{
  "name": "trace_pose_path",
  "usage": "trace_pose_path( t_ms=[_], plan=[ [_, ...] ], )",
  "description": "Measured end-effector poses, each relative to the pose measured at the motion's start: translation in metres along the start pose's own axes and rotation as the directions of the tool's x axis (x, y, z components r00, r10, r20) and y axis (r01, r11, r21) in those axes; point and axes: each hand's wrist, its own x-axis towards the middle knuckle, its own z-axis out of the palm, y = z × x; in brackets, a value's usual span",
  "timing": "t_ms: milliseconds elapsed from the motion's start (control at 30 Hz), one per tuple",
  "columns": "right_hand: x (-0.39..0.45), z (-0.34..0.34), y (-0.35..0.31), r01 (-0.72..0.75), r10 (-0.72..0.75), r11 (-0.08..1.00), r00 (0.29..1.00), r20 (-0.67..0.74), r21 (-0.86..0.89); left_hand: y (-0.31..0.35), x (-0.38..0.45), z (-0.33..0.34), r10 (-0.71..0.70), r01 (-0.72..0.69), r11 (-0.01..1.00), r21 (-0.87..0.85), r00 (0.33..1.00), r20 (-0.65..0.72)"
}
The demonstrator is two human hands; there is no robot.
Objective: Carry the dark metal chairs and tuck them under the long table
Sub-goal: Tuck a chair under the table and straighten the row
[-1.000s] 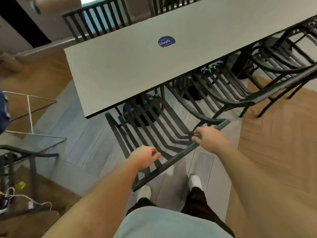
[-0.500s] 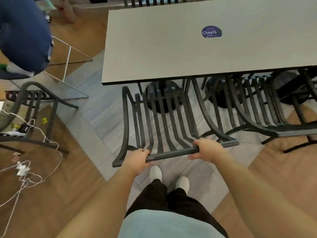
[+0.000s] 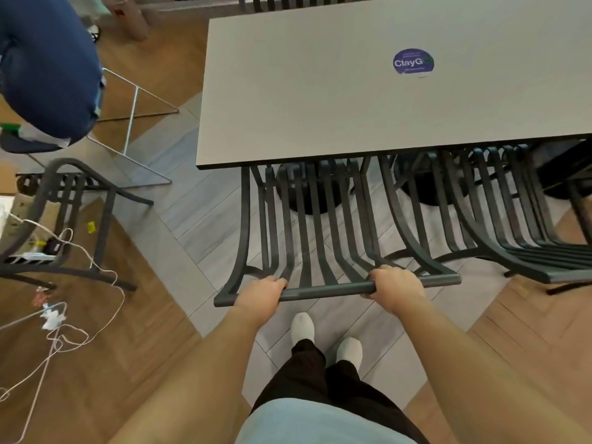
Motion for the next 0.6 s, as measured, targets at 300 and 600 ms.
trace_pose_path(
  t_ms=[300,600],
  plan=[
    [0.033,-0.025,-0.009,-0.018,0.015,0.999,0.998,-0.056,-0.051,-0.020,0.043,-0.031,0.040,-0.039,0.998,0.044,0.999,-0.031],
    [0.045,-0.025,-0.010,-0.028,0.024,0.996,0.998,-0.059,-0.082,-0.033,0.052,-0.030,0.072,-0.071,0.997,0.035,0.997,-0.013]
  ],
)
